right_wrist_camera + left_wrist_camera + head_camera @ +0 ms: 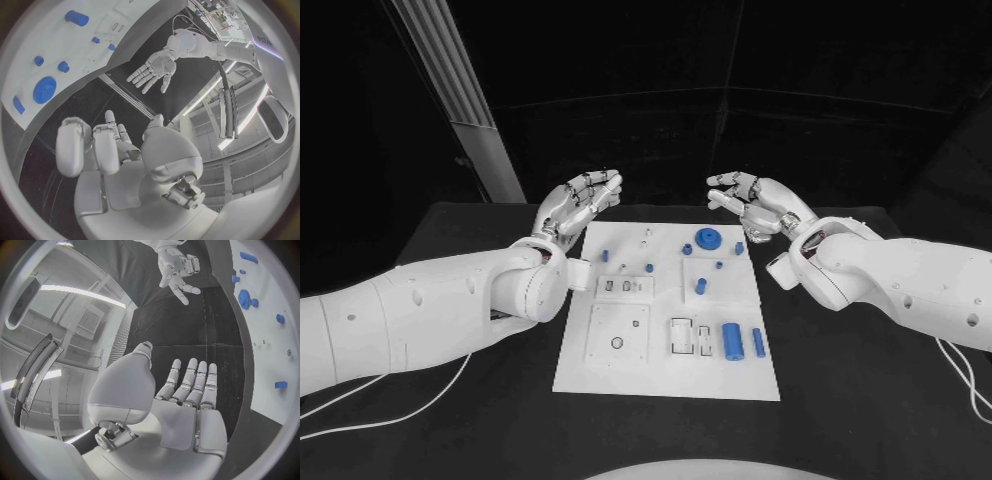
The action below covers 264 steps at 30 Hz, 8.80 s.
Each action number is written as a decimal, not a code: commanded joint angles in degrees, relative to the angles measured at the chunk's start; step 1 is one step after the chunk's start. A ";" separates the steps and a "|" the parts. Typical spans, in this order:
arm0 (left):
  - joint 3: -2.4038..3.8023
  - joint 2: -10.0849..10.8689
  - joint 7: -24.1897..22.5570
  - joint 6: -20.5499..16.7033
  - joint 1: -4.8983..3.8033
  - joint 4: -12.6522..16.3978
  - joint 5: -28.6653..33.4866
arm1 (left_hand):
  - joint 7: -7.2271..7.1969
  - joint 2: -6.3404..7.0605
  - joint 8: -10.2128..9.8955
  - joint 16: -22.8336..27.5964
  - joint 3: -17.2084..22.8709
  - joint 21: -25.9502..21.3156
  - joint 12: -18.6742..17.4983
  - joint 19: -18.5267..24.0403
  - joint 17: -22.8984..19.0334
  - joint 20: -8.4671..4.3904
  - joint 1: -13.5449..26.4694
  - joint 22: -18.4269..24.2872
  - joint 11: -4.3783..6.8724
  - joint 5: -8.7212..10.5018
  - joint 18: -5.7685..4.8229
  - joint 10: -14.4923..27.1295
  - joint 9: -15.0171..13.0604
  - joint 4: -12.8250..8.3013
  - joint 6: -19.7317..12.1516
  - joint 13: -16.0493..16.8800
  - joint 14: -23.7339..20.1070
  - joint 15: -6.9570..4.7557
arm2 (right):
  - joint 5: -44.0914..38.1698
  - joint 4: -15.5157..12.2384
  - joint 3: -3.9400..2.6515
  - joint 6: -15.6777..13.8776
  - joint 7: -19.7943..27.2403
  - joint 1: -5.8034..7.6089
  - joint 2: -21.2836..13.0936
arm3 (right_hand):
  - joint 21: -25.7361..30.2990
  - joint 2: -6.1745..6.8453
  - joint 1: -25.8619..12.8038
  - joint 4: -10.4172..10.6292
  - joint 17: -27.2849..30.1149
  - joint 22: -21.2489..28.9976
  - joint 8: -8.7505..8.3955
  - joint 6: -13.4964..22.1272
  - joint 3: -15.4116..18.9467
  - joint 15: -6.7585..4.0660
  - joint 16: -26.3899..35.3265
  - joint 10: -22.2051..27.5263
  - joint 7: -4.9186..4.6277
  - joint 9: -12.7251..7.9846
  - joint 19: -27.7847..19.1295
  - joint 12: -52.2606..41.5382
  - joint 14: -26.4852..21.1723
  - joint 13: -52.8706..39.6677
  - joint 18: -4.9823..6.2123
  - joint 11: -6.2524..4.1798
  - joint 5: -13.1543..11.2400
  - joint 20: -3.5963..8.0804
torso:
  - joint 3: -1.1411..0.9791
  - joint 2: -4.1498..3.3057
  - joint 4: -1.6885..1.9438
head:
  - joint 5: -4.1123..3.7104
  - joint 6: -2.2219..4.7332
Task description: Assemble the parts on the task board
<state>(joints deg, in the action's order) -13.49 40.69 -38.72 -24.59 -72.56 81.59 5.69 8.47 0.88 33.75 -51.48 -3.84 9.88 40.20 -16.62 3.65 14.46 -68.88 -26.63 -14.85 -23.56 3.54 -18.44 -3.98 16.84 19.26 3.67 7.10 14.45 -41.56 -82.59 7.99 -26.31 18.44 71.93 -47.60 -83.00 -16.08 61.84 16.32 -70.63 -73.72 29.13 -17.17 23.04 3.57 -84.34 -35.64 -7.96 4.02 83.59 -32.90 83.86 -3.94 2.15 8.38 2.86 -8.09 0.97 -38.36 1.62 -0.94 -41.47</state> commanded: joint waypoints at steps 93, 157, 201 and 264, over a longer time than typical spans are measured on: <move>0.05 -0.44 -17.56 2.96 -0.25 -1.49 -3.70 | 8.49 -1.57 0.44 -0.11 0.46 0.21 0.54 0.55 0.03 0.53 -0.69 0.46 -0.26 -0.54 1.01 0.43 0.11 -0.05 0.17 0.06 0.08 0.03 | -56.35 15.89 -0.34 17.70 -29.33 0.43 17.70 | -7.00 1.87 35.75 -8.51 -10.86 -16.28 -15.36 -36.45 -7.27 -2.49 -4.30 -22.53 0.50 0.37 6.41 17.82 4.76 0.40 -2.15 -3.88 -0.15 0.83 | 0.14 -2.93 0.59 | -2.00 -1.39; 0.05 -0.84 -17.59 2.94 -0.32 -1.80 -3.71 | 8.48 -1.82 0.52 -0.14 0.39 0.22 0.70 0.67 0.04 0.57 -0.81 0.46 -0.25 -0.75 1.05 0.39 0.11 -0.04 0.25 0.08 0.10 0.05 | -53.92 28.76 -4.07 5.55 -20.17 0.01 27.93 | -7.00 1.83 39.29 -6.58 -11.46 -16.28 -17.75 -40.99 -7.29 -2.14 -4.43 -29.71 -0.10 -0.10 6.41 25.56 4.88 0.51 -2.15 -3.28 -0.16 0.65 | 0.16 -3.40 1.05 | 1.06 0.99; 0.06 -1.00 -17.54 3.00 -0.43 -1.93 -3.71 | 8.48 -1.85 0.53 -0.15 0.36 0.22 0.73 0.69 0.04 0.58 -0.82 0.46 -0.25 -0.77 1.05 0.39 0.11 -0.04 0.25 0.08 0.11 0.06 | -53.77 33.41 -4.08 6.27 -22.25 -0.64 31.16 | -7.00 1.82 39.73 -6.45 -11.36 -16.28 -18.27 -40.91 -7.38 -2.00 -4.43 -29.81 -0.26 -0.12 6.41 26.42 4.85 0.49 -2.15 -3.11 -0.15 0.54 | 0.21 -3.42 0.96 | 1.03 0.39; 0.06 -1.51 -17.06 2.90 -1.00 -2.25 -3.71 | 8.48 -1.99 0.54 -0.16 0.28 0.24 0.81 0.75 0.04 0.63 -0.86 0.46 -0.25 -0.85 1.07 0.43 0.12 -0.04 0.22 0.08 0.13 0.09 | -53.96 33.83 -4.09 7.29 -20.93 -0.62 32.03 | -7.00 2.24 39.65 -5.71 -10.99 -16.28 -19.51 -40.24 -7.04 -1.76 -4.37 -29.49 -0.45 -0.22 6.41 28.01 4.78 0.49 -2.15 -2.90 -0.15 0.30 | 0.29 -3.59 1.05 | 1.66 -0.27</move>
<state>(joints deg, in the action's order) -13.48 39.24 -38.74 -22.16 -73.42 79.27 2.33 8.47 -0.39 33.96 -51.48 -3.68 9.88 40.65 -16.04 3.62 15.02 -69.72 -26.22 -15.05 -24.18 3.53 -18.24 -3.91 16.67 19.26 3.66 7.09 14.45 -95.20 -48.77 3.95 -19.53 -2.91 71.19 -15.63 -89.81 -11.54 101.56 10.29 -74.91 -74.92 9.93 -57.75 16.03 1.32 -88.54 -65.30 -8.26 3.72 83.95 -5.25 84.05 -3.48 0.44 5.22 2.53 -7.46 1.27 -41.97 2.71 0.69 -41.69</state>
